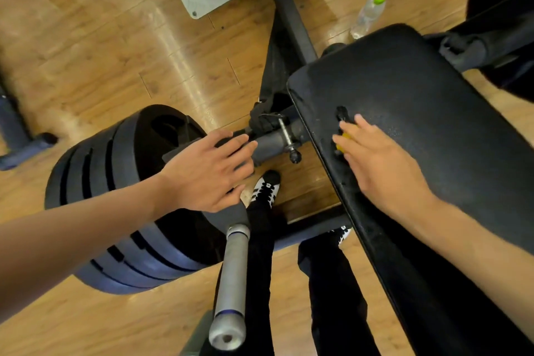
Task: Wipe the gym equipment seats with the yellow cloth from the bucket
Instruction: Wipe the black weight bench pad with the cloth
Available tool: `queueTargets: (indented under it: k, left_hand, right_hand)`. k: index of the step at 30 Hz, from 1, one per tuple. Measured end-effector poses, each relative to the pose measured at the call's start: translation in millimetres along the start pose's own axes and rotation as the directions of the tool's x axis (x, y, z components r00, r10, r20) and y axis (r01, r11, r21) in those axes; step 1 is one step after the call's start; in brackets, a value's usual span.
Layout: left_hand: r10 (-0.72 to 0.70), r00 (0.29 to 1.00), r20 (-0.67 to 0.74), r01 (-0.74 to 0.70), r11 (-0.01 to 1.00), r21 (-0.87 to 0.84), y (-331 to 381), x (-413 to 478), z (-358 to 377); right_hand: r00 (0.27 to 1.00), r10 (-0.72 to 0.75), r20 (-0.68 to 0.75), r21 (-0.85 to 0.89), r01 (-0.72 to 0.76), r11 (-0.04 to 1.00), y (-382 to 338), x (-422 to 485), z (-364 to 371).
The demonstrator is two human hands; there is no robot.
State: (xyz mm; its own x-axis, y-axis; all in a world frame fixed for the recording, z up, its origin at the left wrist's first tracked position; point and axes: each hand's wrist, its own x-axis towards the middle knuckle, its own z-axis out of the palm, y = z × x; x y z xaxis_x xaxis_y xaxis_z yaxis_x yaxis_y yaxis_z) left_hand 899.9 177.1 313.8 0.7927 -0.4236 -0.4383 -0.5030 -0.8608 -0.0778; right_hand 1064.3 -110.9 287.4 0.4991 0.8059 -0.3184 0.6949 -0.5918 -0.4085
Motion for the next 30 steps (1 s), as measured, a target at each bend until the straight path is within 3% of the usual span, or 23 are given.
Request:
queueTargets:
  k: [3,5,13,17,22,26,30]
  left_hand:
    - [-0.007,1.000,-0.006,0.007,1.000,-0.011,0,1,-1]
    - [-0.009,1.000,-0.004,0.009,1.000,-0.014,0,1,-2]
    - [-0.035,0.998,-0.050,0.033,0.998,-0.052,3,4,-3]
    - [-0.041,0.998,-0.056,0.037,0.997,-0.068,3,3,1]
    - [-0.044,0.996,-0.082,0.038,0.996,-0.083,3,2,4]
    - [-0.045,0.995,-0.086,0.037,0.995,-0.091,2,2,4]
    - [-0.052,0.993,-0.109,0.045,0.997,-0.067,2,3,3]
  right_hand:
    - [0.998,-0.008,0.062,-0.024,0.009,1.000,-6,-79,-16]
    - [0.996,-0.010,0.083,-0.042,0.013,0.999,-6,-86,-17]
    - [0.999,-0.013,0.050,-0.112,0.019,0.994,-12,129,36]
    - [0.990,-0.043,0.137,-0.154,0.065,0.986,-25,198,54]
    - [0.969,-0.184,0.167,-0.185,0.214,0.959,-29,100,38]
    - [0.915,-0.218,0.340,-0.189,0.294,0.937,-41,-24,-2]
    - [0.905,-0.215,0.367,-0.215,0.308,0.927,-38,-29,-7]
